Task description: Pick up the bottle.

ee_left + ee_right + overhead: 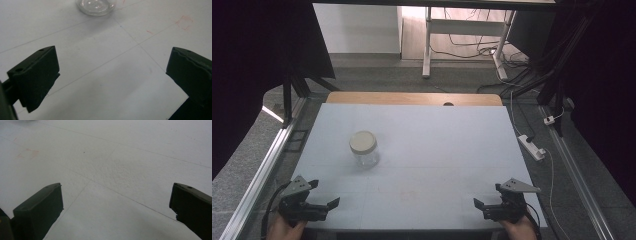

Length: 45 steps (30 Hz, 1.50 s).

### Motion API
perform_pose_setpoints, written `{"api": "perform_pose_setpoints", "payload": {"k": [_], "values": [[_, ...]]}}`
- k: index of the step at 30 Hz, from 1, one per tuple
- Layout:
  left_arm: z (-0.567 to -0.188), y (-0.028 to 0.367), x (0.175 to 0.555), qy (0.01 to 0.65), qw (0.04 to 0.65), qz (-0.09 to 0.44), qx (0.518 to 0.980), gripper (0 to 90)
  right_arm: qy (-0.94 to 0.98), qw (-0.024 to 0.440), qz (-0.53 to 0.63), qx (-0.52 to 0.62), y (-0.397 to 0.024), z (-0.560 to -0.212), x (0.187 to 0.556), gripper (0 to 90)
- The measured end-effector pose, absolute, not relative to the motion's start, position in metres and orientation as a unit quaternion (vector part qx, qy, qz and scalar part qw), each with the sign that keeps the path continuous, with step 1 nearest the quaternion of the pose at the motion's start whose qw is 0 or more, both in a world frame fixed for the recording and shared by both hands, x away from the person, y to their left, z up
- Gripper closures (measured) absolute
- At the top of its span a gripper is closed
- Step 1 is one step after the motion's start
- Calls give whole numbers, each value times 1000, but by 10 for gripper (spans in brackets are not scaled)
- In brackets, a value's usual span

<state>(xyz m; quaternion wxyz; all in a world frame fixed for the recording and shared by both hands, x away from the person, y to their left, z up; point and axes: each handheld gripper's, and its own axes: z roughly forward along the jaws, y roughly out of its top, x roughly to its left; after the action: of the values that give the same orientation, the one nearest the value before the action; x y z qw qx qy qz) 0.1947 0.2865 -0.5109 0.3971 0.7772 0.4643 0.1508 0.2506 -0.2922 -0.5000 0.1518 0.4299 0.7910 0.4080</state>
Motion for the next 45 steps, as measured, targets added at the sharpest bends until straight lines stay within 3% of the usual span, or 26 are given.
{"api": "perform_pose_setpoints", "payload": {"k": [17,45], "values": [[-512,274,217,461,407,168,771,0,794,151,405,428,-291,-500,251,0],[-512,262,284,434,406,160,788,0,799,149,399,424,-290,-501,252,0]]}}
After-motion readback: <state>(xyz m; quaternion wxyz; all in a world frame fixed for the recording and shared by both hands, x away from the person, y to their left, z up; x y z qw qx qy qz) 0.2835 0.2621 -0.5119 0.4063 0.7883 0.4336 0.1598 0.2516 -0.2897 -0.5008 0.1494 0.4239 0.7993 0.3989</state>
